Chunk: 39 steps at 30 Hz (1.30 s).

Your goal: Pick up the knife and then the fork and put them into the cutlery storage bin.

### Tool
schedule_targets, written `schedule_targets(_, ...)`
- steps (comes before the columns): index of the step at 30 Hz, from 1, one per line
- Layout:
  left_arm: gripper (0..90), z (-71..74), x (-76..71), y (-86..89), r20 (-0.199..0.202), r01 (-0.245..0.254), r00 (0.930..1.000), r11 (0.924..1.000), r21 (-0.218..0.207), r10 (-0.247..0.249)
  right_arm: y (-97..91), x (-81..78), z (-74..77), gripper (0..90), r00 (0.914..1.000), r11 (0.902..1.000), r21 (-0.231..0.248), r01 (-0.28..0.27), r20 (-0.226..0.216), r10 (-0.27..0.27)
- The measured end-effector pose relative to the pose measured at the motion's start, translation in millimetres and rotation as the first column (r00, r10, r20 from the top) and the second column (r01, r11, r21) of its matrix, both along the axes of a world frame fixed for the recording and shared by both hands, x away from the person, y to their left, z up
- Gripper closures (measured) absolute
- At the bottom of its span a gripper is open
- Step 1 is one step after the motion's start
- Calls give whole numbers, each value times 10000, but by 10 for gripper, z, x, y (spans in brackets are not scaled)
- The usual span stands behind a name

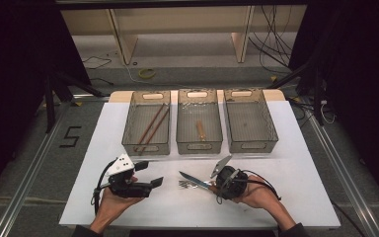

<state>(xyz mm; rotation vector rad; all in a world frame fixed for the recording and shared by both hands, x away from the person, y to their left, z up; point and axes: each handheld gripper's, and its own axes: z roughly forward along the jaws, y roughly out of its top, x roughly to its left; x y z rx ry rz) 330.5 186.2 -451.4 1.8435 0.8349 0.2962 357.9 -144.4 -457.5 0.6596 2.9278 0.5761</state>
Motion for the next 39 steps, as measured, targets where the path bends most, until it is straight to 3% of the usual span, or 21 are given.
schedule_targets(9,173,2,4,13,17,-30,10000,10000,-36,30,-84,20,123,774,9986,9966,621,534,28,-537)
schedule_targets(11,173,1,6,16,6,-48,10000,10000,-57,48,-118,34,157,774,9983,9961,708,522,203,-537)
schedule_targets(19,172,3,9,35,58,-163,9998,9996,-218,165,-294,145,336,774,9913,9857,1215,1165,468,-1229)
schedule_targets(31,171,5,13,55,94,-223,9997,9994,-276,226,-512,443,541,774,9701,9646,1705,2010,1023,-2202)
schedule_targets(36,171,7,13,56,92,-263,9996,9991,-346,267,-603,606,673,774,9533,9492,1928,2485,1251,-2750)
schedule_targets(39,171,10,11,64,106,-266,9996,9991,-316,270,-668,734,757,774,9368,9348,2036,2910,1378,-3216)
